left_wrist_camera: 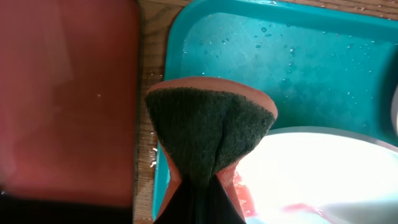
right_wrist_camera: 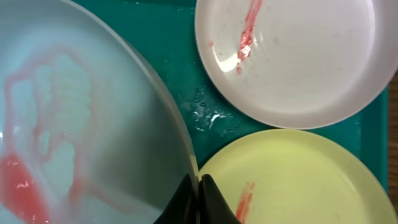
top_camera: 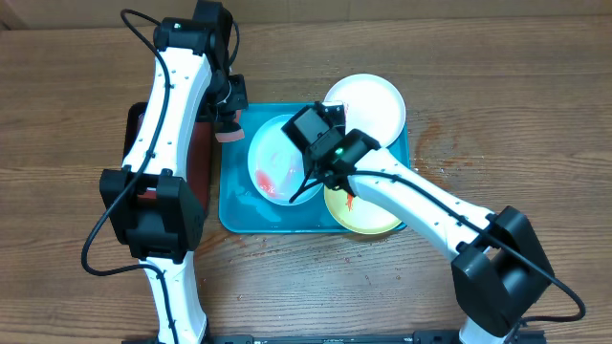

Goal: Clean dirty plates on tray and stack at the side
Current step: 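Lift the light blue plate with the right gripper, raise left gripper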

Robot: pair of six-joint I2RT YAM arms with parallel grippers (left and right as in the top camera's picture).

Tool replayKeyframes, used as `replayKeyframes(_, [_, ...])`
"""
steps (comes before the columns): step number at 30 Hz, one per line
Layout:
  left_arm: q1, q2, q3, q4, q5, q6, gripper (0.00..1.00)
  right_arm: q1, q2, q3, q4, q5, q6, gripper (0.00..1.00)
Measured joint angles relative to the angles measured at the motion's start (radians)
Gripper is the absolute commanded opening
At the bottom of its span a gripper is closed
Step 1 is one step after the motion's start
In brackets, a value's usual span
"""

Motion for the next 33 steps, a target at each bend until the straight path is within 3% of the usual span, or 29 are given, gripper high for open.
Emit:
replayKeyframes(16, [-0.001,0.0,0.0,0.0,0.011,0.0,0.04,0.202,0.0,0.002,-0.061,0.541,0.019,0.04])
replayKeyframes(33, [-0.001,0.0,0.0,-0.003,0.011,0.0,0.04,0.283,0.0,0.002,-0.041,1.0,0.019,0.04])
